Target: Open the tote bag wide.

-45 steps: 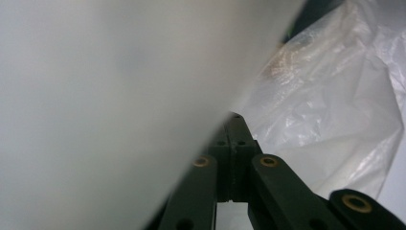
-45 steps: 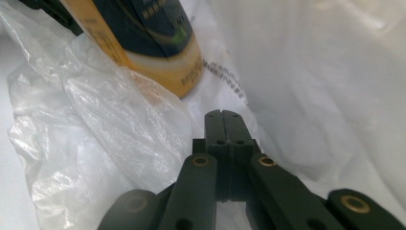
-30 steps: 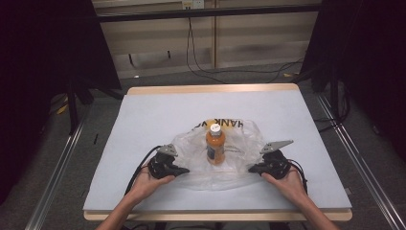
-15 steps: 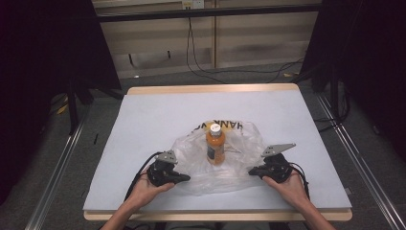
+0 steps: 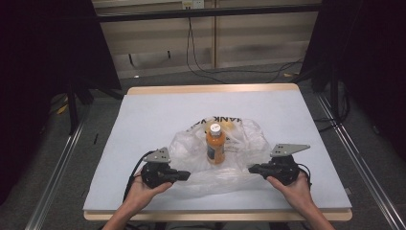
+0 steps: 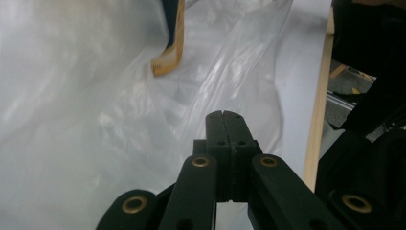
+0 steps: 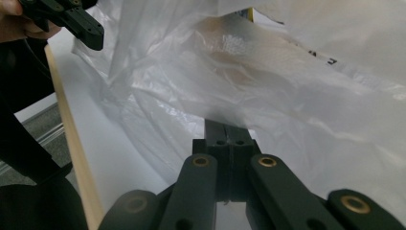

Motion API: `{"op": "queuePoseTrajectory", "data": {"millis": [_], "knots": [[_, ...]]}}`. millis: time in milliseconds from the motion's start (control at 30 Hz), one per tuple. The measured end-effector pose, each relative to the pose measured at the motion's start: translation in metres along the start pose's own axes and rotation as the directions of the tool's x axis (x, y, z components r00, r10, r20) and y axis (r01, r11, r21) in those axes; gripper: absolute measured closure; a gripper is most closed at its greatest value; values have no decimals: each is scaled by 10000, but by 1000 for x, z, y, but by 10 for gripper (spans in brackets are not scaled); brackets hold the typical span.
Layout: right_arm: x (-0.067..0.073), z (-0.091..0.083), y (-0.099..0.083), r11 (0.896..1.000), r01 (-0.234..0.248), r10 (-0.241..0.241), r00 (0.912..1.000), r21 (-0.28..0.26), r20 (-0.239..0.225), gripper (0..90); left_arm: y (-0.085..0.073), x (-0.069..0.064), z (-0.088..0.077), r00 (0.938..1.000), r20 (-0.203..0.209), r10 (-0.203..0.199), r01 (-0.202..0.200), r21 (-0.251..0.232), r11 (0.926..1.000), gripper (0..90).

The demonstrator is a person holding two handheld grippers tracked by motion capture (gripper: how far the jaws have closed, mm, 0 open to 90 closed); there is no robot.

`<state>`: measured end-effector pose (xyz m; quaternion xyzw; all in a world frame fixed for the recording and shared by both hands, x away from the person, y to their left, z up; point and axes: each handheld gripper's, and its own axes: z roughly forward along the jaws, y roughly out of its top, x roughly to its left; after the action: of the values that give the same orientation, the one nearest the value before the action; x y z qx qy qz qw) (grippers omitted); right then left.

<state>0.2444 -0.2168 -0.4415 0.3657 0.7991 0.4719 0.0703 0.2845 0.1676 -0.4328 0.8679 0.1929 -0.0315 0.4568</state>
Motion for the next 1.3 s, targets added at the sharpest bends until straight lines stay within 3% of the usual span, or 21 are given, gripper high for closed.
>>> {"op": "queuePoseTrajectory", "data": {"millis": [167,233,333,433,667,933,967,1033,1300], "knots": [[9,-16,5,9993,112,-114,9999,-356,-38,900,19,-10,-7,9986,90,514,-510,-381,9980,900],[10,-18,6,9992,121,-122,9999,-371,-35,900,24,-11,-7,9981,41,617,-615,-435,9972,900],[12,-27,13,9980,203,-203,9998,-604,4,900,38,-8,-10,9975,-80,706,-710,-887,9935,900],[13,-35,16,9963,247,-243,9997,-821,55,900,45,-3,-12,9979,-159,634,-648,-1138,9914,900],[12,-52,22,9937,417,-388,9988,-1038,299,900,48,10,-12,9983,-465,352,-406,-1210,9918,900],[9,-63,63,9833,892,-841,9957,-1587,388,900,71,25,-12,9973,-643,346,-434,-1415,9890,900],[6,-58,75,9839,1000,-952,9947,-1483,393,900,76,29,-11,9977,-606,319,-404,-1436,9888,900],[0,-46,83,9863,1005,-980,9949,-1307,255,900,86,39,-6,9975,-611,345,-421,-1290,9908,900],[-13,7,87,9944,936,-951,9950,-487,-296,900,92,59,24,9968,-752,279,-298,-246,9993,900]]}}
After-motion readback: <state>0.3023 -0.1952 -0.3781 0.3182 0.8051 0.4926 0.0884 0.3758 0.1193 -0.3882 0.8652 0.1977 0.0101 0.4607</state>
